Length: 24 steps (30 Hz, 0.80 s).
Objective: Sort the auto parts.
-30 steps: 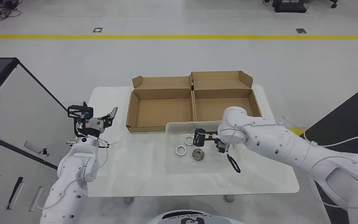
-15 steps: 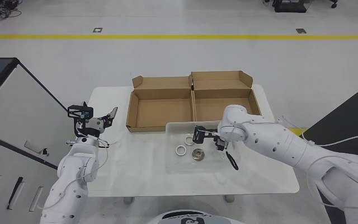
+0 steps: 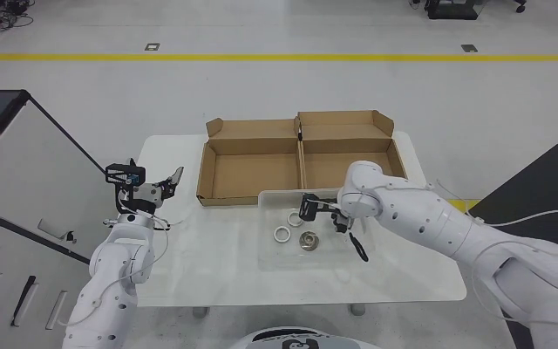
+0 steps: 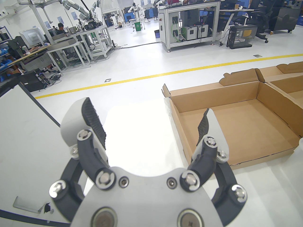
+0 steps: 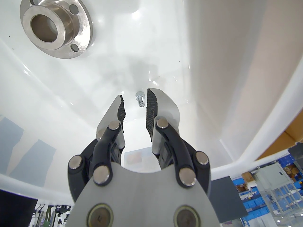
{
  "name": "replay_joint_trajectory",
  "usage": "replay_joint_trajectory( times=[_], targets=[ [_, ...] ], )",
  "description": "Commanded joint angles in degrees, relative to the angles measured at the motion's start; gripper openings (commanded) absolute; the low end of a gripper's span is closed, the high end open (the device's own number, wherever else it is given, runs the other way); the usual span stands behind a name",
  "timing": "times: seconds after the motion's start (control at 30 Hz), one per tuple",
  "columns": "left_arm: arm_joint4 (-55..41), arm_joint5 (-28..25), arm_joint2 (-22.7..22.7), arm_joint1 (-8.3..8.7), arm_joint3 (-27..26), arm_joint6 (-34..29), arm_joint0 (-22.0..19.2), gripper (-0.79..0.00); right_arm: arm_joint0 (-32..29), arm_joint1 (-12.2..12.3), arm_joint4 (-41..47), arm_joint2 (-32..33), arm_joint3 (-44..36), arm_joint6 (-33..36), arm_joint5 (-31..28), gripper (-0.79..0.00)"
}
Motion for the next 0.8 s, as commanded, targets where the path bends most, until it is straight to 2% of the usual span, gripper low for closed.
replay_joint_trajectory(
  times=[0.0,0.3,0.43,0.77],
  targets=[
    [0.0,0.0,0.0,0.00,0.0,0.0,0.0,0.000,0.0,-0.2,0.0,0.1,0.4,0.0,-0.1,-0.551],
    [0.0,0.0,0.0,0.00,0.0,0.0,0.0,0.000,-0.4,-0.9,-0.1,0.8,1.5,0.1,-0.1,-0.560],
    [0.0,0.0,0.0,0.00,0.0,0.0,0.0,0.000,-0.8,-1.0,-0.3,1.3,1.4,0.1,-0.1,-0.603],
    [0.0,0.0,0.0,0.00,0.0,0.0,0.0,0.000,-2.1,-0.3,-1.1,3.1,0.0,0.9,0.4,-0.588]
  ],
)
